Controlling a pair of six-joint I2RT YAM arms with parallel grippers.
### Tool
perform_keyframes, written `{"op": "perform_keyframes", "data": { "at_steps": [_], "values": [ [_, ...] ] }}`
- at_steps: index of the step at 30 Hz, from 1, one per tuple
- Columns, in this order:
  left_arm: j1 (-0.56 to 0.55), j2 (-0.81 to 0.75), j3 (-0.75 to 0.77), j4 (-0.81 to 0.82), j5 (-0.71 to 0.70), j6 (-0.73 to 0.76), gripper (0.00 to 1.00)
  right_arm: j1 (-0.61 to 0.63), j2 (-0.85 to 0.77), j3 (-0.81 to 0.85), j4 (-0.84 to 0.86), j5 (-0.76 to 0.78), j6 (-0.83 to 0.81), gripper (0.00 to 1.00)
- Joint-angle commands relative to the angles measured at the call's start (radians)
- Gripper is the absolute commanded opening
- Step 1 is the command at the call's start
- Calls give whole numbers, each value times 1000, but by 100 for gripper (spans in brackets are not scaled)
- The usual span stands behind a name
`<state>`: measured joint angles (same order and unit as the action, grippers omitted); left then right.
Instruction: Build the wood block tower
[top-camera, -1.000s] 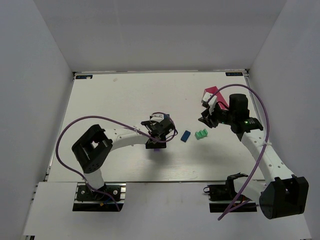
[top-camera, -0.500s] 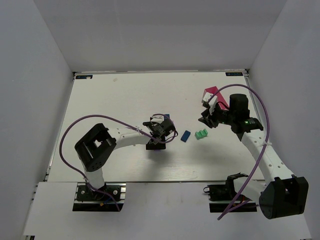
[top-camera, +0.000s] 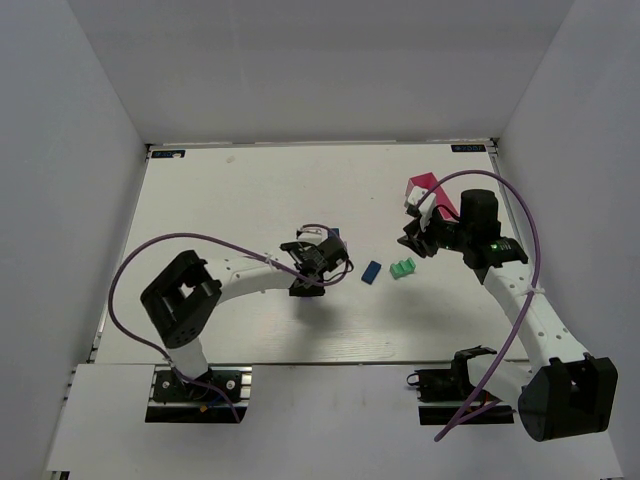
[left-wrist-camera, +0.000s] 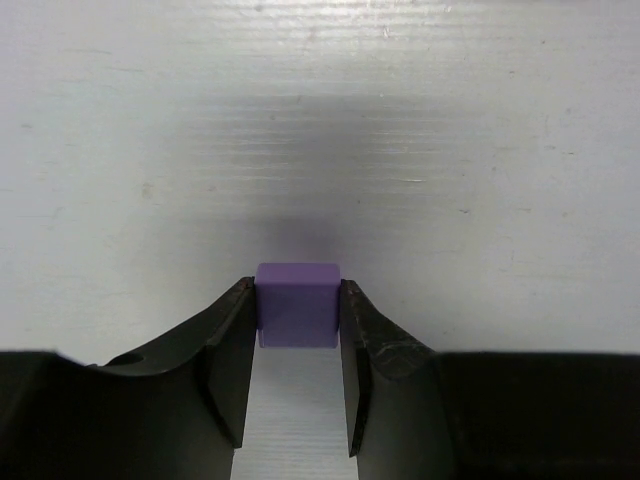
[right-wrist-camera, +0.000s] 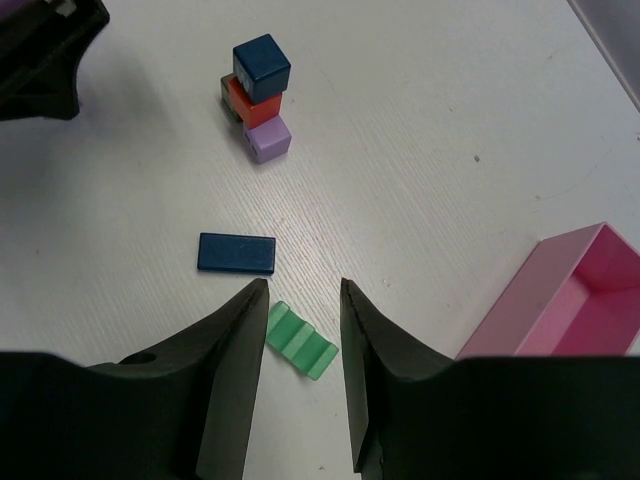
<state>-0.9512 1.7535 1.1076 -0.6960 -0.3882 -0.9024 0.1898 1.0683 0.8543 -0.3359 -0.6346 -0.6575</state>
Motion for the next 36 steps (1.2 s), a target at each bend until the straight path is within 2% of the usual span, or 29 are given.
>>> {"op": "perform_keyframes", "data": {
  "at_steps": [1, 4, 7, 8, 9, 12, 16, 19, 21, 26, 30, 36],
  "values": [
    [-3, -147, 24, -43, -89, 55, 32, -7, -19, -4, 18, -25, 6, 41],
    [-3, -225, 34, -43, -113, 170, 20, -7, -8, -1, 17, -27, 6, 41],
    [20, -290, 55, 13, -71, 360, 14, -9, -1, 5, 9, -28, 6, 38],
    [20, -302, 55, 33, -48, 413, 14, -9, -1, 6, 6, -28, 2, 38],
    [20, -313, 55, 56, -26, 530, 14, -10, 4, 8, 3, -27, 4, 38],
    [32, -333, 96, 128, 104, 676, 14, -10, 2, 11, 5, -24, 4, 38],
    [57, -266, 245, 138, 297, 882, 14, -10, 9, 8, 1, -20, 2, 38],
    [81, -169, 415, 26, 359, 953, 6, -12, 9, 5, 0, -20, 2, 37],
    [114, -92, 475, -3, 383, 985, 0, -12, 7, 2, 0, -23, 4, 37],
    [190, 30, 625, -49, 492, 1054, 0, -18, -11, -4, 1, -24, 1, 37],
    [251, 84, 670, -74, 589, 1099, 5, -24, -24, -14, 9, -8, 1, 37],
    [310, 179, 768, -148, 725, 1203, 5, -44, -22, -20, 12, -8, 1, 37]
  ]
}}
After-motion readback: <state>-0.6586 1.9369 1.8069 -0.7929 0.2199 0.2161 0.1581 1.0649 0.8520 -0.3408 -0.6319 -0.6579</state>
